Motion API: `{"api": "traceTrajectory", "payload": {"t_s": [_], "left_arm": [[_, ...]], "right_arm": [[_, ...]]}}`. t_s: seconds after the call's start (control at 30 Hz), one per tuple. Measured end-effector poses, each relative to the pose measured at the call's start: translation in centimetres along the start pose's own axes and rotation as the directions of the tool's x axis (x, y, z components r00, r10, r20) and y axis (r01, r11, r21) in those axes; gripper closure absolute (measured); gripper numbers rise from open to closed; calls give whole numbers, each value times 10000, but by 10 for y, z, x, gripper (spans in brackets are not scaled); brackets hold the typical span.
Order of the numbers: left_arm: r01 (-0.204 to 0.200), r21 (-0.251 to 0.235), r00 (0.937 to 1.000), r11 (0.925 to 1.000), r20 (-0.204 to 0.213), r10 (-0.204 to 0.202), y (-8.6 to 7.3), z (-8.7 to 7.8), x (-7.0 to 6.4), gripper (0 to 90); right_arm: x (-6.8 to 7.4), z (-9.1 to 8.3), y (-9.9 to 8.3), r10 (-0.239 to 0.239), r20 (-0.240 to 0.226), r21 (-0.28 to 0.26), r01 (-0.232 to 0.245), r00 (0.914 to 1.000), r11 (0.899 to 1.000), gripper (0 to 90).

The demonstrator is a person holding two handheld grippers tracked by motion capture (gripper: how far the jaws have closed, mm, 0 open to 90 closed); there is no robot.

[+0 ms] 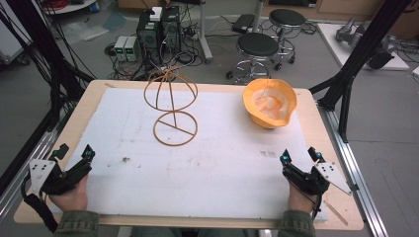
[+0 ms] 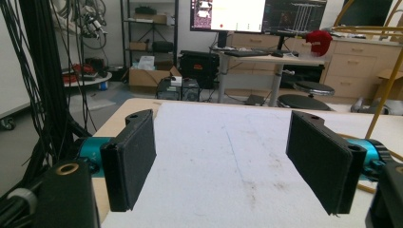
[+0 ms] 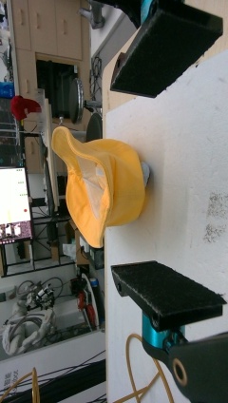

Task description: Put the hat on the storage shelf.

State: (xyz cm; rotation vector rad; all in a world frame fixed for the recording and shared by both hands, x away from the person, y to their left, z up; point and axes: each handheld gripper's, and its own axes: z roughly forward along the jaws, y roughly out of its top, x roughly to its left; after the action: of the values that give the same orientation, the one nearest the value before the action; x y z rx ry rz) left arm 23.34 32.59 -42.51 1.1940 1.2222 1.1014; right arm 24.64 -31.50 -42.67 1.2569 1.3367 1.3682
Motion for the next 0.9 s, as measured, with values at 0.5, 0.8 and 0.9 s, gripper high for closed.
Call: {"api": "traceTrajectory", "payload": {"t_s": [0.5,0.8,0.9], "left_arm": [[289,74,9996,9996,68,-289,-1,1,3,250],[311,171,9994,9994,146,-314,-2,3,2,250],[329,192,9993,9993,190,-332,-2,3,1,250]], "right_arm": [[-1,0,0,200,-27,14,-200,9998,9998,106],[-1,0,-1,151,-57,-23,-151,9999,9999,106],[-1,1,0,123,-59,-52,-123,9999,9999,105]]}}
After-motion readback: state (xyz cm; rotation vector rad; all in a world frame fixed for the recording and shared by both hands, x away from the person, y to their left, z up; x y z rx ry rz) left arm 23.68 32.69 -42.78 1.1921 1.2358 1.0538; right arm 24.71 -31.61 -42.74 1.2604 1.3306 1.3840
